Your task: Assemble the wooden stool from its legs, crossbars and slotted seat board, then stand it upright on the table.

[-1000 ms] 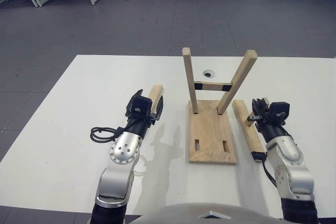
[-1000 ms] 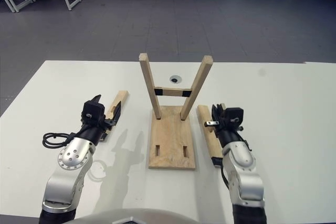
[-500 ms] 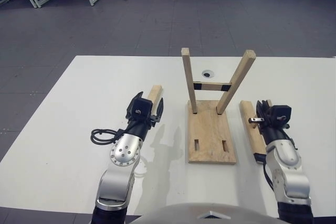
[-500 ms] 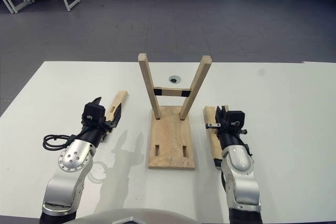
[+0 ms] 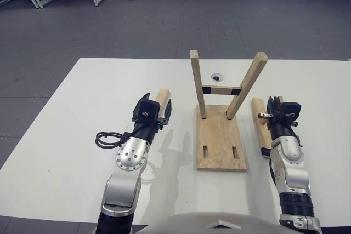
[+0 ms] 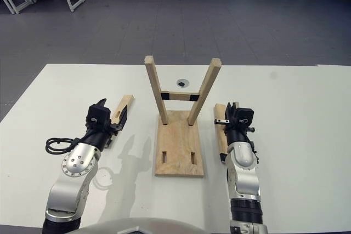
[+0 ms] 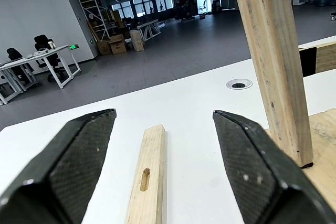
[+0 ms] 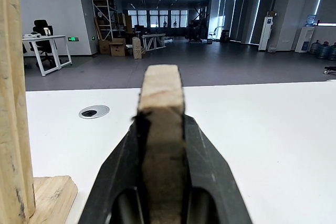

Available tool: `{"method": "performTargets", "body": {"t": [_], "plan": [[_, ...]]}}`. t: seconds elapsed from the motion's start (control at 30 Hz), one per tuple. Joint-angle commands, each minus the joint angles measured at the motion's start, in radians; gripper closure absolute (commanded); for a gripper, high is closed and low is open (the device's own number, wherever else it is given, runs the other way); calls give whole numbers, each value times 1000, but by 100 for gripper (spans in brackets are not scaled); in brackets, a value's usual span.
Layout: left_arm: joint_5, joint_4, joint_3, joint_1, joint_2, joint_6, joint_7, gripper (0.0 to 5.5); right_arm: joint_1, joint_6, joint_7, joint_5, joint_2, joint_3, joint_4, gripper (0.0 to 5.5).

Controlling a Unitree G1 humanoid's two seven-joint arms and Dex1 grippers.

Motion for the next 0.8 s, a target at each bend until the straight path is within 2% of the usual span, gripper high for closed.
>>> {"method": "performTargets", "body": {"t": [0.03, 0.2, 0.4, 0.43, 0.53, 0.8], "plan": [[7, 10, -1, -13, -1, 13, 0, 208, 62, 209, -19, 7, -6, -12, -30, 509], [11, 10, -4, -5, -9, 7, 9, 208, 48, 321, -10, 25, -38, -39, -250, 509], [15, 16, -10, -2, -18, 2, 14, 208, 20, 356, -17, 8, -33, -39, -274, 509], [15, 17, -9, -3, -18, 2, 14, 208, 20, 355, -17, 6, -30, -37, -274, 472], [16, 23, -9, -9, -20, 2, 13, 208, 17, 346, -19, 9, -19, -41, -272, 432], [23, 25, -13, -12, -27, 1, 13, 208, 0, 360, -15, 17, -20, -57, -284, 270]]}}
